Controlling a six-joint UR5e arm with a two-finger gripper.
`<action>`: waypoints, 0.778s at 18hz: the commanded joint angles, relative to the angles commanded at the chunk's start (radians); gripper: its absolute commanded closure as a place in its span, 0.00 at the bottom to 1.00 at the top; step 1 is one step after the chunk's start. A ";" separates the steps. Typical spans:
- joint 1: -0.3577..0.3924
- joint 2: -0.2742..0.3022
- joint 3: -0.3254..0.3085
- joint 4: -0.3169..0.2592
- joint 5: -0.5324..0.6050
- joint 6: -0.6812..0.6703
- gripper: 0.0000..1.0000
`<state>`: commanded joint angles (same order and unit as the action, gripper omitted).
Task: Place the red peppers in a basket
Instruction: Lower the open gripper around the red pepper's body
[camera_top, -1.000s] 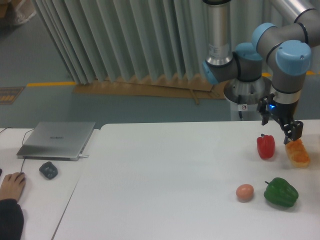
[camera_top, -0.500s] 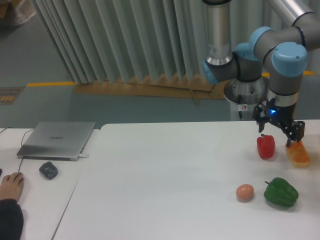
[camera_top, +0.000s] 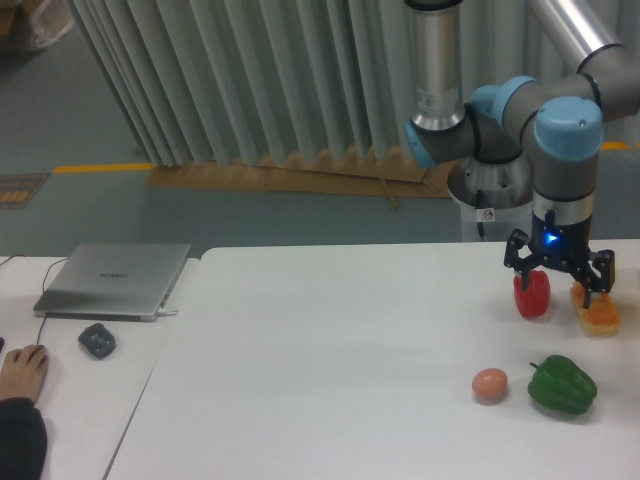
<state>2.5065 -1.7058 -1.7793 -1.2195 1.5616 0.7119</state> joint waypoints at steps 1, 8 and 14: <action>0.000 0.000 -0.003 -0.017 0.002 -0.003 0.00; -0.003 0.014 -0.060 -0.107 0.020 -0.009 0.00; 0.002 0.003 -0.045 -0.189 0.077 -0.008 0.00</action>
<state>2.5081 -1.7027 -1.8239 -1.4082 1.6383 0.7041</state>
